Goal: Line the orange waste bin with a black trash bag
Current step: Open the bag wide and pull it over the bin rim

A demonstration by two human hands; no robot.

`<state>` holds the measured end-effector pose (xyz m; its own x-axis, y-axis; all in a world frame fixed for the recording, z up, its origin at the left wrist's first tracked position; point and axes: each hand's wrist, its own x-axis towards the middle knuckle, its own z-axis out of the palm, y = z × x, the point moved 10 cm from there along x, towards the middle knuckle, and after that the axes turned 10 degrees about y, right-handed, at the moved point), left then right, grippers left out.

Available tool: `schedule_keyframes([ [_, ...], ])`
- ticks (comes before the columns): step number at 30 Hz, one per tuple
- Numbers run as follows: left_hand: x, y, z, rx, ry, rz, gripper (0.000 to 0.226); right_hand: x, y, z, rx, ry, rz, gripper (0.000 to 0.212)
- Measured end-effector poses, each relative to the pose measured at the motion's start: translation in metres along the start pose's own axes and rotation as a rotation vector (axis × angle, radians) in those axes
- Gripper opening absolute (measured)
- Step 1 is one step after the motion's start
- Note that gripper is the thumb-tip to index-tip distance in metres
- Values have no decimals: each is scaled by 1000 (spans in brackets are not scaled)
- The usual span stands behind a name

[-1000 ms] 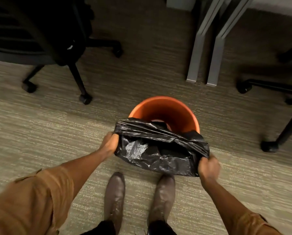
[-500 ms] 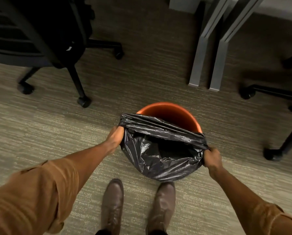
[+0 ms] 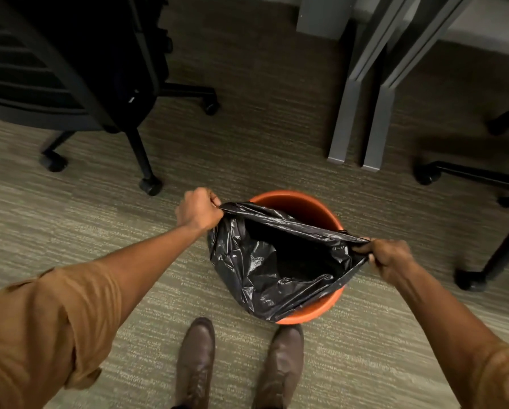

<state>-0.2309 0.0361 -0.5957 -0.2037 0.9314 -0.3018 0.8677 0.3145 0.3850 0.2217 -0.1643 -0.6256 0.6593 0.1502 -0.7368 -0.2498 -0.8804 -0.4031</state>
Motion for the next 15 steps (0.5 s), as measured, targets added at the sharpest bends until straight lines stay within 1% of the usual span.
schedule_keyframes([
  [2,2,6,-5,45,-4,6,16,-3,-2,1,-6,-20,41,25],
  [4,1,3,-6,23,-20,-60,13,-5,2,-1,2,-34,60,22],
  [7,-8,-15,6,-142,-92,-205,21,-14,19,-10,12,4,90,19],
  [9,-23,-34,20,-285,-175,-354,19,-26,39,-7,58,-31,146,23],
  [10,-31,-43,25,-330,-192,-418,17,-33,52,-4,108,-60,200,26],
  [13,-54,-67,37,-438,-210,-567,21,-50,85,8,347,-107,381,27],
  [15,-67,-75,46,-530,-236,-632,22,-57,95,14,478,-131,432,29],
])
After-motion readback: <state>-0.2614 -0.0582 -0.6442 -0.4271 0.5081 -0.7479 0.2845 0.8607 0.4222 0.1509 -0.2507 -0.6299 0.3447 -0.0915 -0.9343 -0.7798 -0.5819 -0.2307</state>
